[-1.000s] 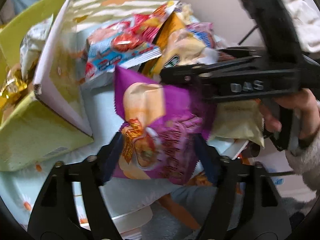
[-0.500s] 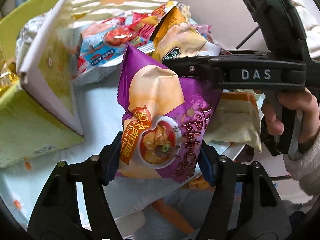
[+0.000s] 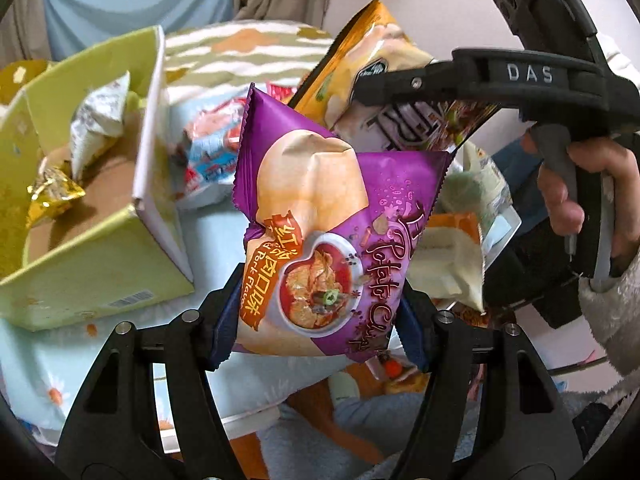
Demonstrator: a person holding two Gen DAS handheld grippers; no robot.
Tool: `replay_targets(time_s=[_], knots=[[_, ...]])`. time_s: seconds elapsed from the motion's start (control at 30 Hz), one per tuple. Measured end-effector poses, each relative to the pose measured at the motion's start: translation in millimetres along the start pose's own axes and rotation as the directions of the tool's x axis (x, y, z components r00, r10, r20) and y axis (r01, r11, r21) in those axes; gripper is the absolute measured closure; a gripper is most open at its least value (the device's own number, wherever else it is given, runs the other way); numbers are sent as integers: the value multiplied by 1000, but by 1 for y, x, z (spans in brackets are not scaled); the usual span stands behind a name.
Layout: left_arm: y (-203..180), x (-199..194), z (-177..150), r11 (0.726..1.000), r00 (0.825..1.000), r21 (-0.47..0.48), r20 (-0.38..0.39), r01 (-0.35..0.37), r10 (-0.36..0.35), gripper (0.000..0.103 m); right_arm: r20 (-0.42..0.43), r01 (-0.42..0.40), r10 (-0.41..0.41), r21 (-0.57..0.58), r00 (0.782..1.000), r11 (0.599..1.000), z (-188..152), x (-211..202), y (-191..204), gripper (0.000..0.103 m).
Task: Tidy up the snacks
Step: 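Carry both bags over the cardboard box and open both tools to drop them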
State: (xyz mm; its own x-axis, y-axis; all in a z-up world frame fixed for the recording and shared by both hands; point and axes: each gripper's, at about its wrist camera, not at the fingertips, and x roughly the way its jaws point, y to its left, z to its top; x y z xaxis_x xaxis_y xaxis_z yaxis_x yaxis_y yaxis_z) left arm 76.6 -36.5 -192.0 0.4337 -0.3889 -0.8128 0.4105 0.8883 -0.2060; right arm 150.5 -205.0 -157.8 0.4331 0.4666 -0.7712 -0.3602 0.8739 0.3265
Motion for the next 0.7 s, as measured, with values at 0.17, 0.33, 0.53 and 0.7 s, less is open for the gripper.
replay_targets(time_s=[0.17, 0.33, 0.53, 0.7], knots=[[-2, -33, 9, 999, 998, -32, 67, -17, 19, 37, 46, 11, -10, -33, 999, 999, 18, -29, 10, 47], [13, -60, 38, 996, 988, -78, 148, -35, 46, 37, 90, 22, -14, -84, 996, 996, 45, -49, 29, 47], [57, -92, 56, 986, 971, -129, 197, -108, 132, 37, 153, 3, 18, -138, 988, 990, 86, -57, 68, 47], [111, -110, 64, 967, 960, -191, 187, -170, 206, 37, 163, -30, 58, -166, 985, 986, 110, -38, 101, 47]])
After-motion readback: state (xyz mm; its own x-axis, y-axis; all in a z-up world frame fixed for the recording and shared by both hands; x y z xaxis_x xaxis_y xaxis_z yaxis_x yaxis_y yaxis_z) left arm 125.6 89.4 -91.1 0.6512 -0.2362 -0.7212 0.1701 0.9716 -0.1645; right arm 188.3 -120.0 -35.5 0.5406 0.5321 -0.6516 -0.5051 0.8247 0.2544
